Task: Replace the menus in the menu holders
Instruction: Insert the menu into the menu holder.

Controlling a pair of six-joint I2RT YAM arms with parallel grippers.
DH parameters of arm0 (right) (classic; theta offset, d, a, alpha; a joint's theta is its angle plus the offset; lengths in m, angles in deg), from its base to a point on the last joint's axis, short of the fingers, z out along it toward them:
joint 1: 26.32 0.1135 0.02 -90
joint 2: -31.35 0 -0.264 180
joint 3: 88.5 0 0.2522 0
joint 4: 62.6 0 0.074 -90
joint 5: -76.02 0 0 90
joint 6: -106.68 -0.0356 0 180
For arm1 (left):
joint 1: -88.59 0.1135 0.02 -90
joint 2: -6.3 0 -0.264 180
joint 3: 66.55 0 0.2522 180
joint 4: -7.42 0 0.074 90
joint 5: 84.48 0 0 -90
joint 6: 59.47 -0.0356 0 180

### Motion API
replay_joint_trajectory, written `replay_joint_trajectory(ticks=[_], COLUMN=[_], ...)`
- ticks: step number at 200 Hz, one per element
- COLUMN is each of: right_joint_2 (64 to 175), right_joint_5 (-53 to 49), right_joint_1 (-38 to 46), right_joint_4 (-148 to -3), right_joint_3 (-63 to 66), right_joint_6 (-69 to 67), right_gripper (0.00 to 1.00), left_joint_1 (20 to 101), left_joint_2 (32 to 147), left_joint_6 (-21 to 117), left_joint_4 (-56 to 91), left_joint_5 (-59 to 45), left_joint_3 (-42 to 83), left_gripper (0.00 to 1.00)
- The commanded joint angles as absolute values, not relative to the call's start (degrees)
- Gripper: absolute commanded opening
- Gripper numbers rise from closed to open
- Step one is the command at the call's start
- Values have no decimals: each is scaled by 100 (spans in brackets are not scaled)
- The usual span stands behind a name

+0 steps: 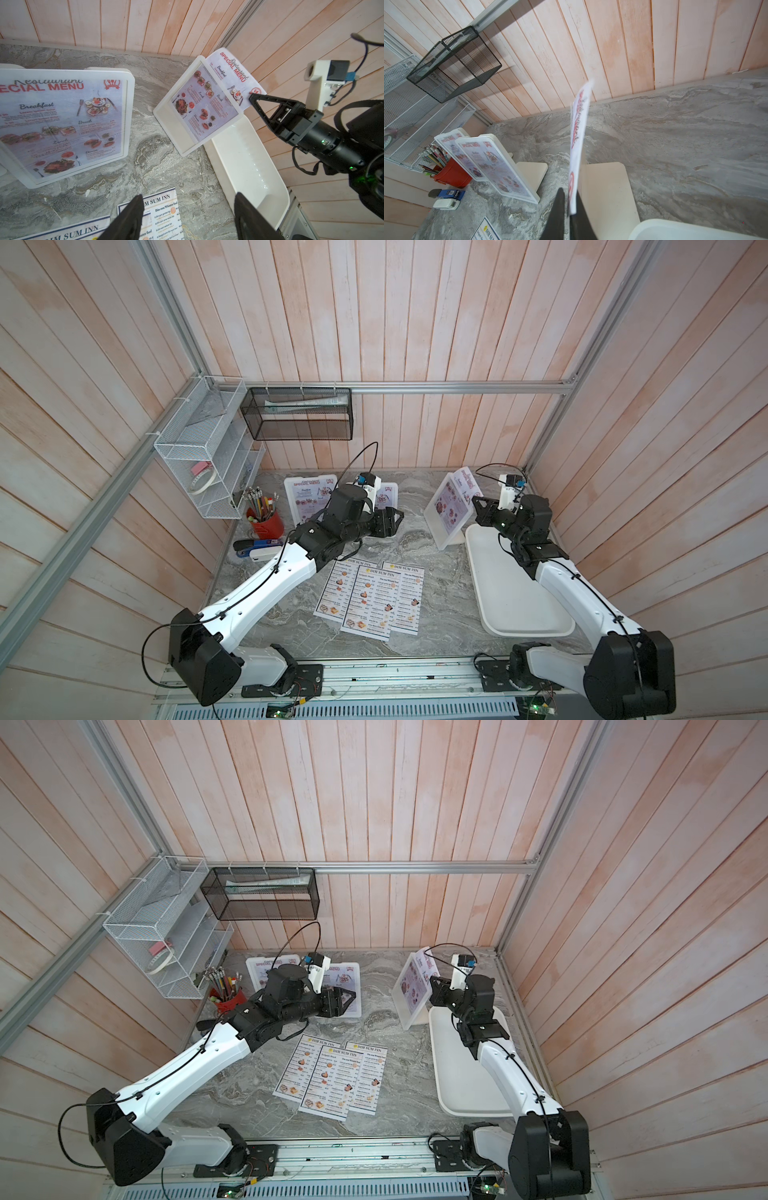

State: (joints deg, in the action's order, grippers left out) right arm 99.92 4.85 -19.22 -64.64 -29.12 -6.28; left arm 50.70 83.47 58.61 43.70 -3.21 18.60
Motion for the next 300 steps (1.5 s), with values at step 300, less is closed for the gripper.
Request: replay_joint_trajectory(ticks=[300], right_joint_2=[12462], right_joint_5=[-587], right_joint_1=[-1758], right_joint_4=[-10347], right_joint_3=[1365], right_joint_6=[-1025], right_gripper=[13], left_joint_1=[5106], left_joint_2=[8078], left_joint_6=[5679], left_joint_4=[4447], left_joint_5=[139], left_joint_3=[1446], left_gripper=[71])
